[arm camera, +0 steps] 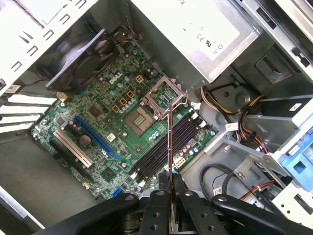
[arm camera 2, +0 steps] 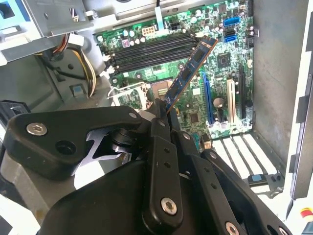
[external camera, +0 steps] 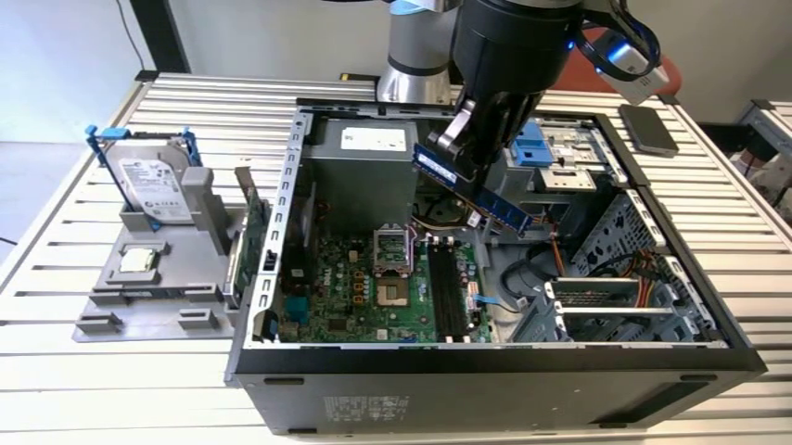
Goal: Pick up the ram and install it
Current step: 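Insert the ram into the slot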
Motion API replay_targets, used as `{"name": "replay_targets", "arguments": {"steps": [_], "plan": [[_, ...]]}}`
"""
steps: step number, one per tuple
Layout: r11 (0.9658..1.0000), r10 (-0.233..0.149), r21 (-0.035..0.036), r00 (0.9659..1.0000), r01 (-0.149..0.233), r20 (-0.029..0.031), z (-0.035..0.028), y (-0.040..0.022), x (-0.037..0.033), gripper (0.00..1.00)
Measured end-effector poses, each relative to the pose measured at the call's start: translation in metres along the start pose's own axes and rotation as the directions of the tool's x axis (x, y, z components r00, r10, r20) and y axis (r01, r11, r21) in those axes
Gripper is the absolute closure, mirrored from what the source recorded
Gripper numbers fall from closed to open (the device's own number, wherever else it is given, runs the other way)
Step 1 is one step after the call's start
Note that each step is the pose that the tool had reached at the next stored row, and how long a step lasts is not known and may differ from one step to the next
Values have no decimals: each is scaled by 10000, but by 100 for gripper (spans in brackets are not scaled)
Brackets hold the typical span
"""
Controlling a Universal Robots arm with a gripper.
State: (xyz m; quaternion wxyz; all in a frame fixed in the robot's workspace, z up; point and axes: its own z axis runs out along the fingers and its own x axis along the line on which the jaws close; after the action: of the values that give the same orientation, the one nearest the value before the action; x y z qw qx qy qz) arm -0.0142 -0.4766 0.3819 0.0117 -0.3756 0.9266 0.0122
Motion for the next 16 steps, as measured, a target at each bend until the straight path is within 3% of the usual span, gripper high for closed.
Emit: {"name": "replay_targets", "arguments": {"steps": [9,16], "plan": [[9999,108,3,9999,-108,1,0,0,0,100],[9980,633,19,9980,-633,10,0,0,0,100]]}}
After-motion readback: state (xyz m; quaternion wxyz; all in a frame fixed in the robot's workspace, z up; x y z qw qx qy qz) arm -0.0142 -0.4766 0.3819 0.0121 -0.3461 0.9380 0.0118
